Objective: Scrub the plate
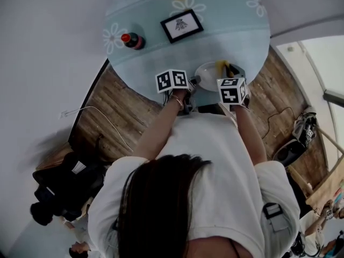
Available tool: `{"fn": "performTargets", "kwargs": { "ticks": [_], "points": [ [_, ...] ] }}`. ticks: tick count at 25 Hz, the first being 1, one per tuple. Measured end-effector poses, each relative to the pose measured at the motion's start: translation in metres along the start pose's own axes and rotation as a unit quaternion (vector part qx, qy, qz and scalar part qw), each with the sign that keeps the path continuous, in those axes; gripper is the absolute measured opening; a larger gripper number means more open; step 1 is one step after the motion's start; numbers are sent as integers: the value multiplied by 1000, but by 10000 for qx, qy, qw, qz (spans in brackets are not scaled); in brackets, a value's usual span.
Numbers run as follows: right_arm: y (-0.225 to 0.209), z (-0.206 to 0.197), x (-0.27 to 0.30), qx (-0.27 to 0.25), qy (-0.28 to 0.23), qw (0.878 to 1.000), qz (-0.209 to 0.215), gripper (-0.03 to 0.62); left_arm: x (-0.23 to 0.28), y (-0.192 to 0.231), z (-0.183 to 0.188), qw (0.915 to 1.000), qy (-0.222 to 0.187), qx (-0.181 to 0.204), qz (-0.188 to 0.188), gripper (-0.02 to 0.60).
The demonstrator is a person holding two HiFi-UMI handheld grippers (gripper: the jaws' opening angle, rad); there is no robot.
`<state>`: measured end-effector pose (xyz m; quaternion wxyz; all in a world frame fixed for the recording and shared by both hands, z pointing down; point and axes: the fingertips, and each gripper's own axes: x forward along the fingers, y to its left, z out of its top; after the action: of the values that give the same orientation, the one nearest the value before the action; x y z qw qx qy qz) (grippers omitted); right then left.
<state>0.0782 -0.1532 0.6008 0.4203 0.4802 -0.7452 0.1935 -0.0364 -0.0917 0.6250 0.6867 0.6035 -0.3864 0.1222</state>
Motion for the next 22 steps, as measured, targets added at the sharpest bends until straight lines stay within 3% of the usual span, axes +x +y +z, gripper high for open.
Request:
{"fn": "performTargets", "kwargs": {
  "ticks": [5,10,22],
  "points": [
    [17,11,3,-260,-98,9994,218,57,0,0,0,10000,-20,17,-33,46],
    [48,20,4,-711,-186,9949,691,57,-1,-1,0,10000,-50,1,-66,46],
    [92,20,-1,-1334,-154,9843,1148,57,-1,-2,-1,9999,-93,0,-108,46]
  ]
}}
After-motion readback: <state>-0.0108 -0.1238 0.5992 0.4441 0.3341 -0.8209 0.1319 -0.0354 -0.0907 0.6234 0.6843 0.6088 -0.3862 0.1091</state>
